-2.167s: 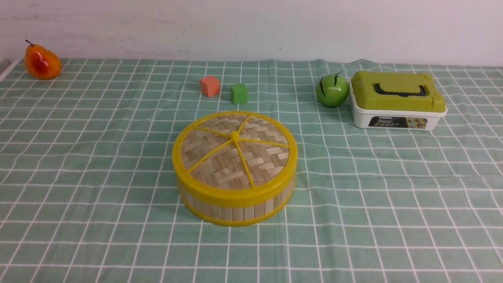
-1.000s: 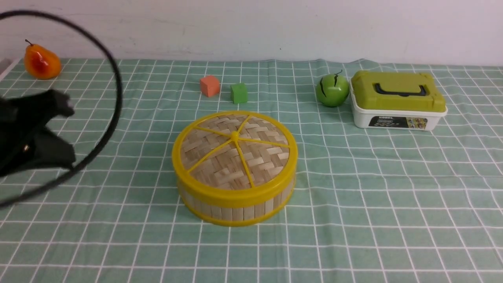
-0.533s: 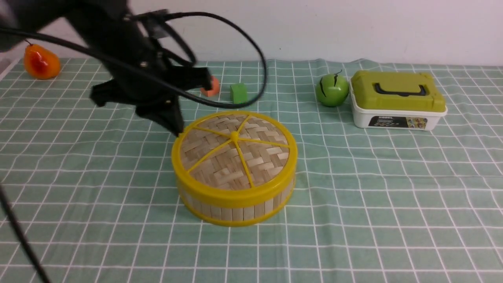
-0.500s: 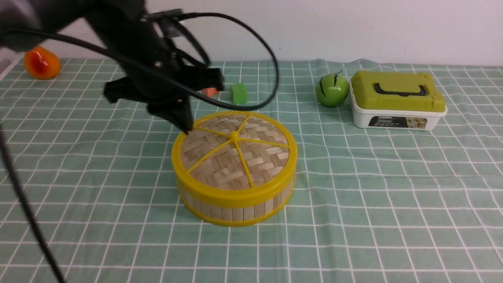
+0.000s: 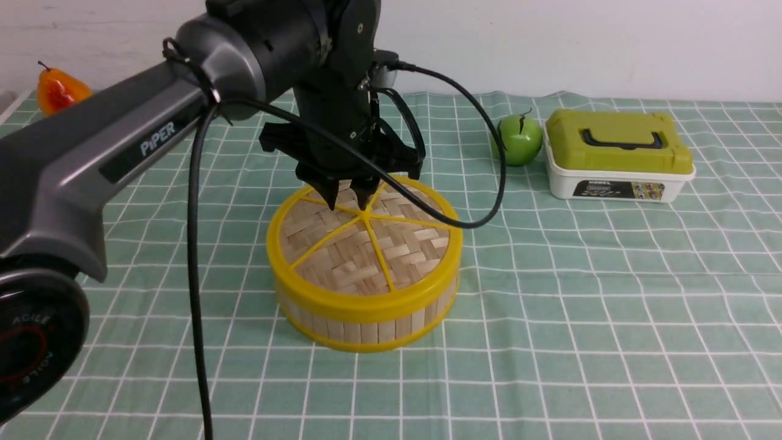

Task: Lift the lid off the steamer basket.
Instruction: Use the left arm to lift the lid of the steamer

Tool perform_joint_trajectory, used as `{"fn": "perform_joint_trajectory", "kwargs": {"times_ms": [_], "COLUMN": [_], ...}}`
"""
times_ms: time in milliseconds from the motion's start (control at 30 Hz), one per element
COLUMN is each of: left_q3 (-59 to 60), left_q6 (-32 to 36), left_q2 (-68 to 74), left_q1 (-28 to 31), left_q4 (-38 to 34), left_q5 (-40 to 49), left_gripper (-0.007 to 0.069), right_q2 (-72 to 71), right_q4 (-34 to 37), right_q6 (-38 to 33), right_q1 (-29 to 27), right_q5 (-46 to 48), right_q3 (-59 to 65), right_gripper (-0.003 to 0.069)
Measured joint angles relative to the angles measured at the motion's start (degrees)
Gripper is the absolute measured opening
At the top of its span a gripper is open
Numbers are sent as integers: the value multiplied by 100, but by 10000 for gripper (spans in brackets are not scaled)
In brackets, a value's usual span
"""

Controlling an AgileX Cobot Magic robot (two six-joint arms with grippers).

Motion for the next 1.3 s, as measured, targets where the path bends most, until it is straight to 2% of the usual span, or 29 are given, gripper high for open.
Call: {"fn": "perform_joint_trajectory", "kwargs": {"times_ms": [167, 500, 967, 1100, 1300], "left_q3": [-5, -5, -39, -44, -49], "left_q6": [0, 0, 0, 0, 0], "left_q2": [250, 444, 627, 627, 627], "left_q1": [0, 0, 0, 0, 0], "left_q4": [-5, 5, 74, 107, 180], "left_q5": [-257, -590, -579, -546, -537], "left_gripper": [368, 373, 372, 347, 200], "right_q2": [0, 0, 0, 0, 0], "right_q4": [0, 0, 0, 0, 0], "right_q6": [0, 0, 0, 0, 0], "right_q1": [0, 0, 0, 0, 0], "right_q5": [0, 0, 0, 0, 0], "right_q3": [0, 0, 0, 0, 0], "right_gripper": [242, 242, 242, 242, 242]}}
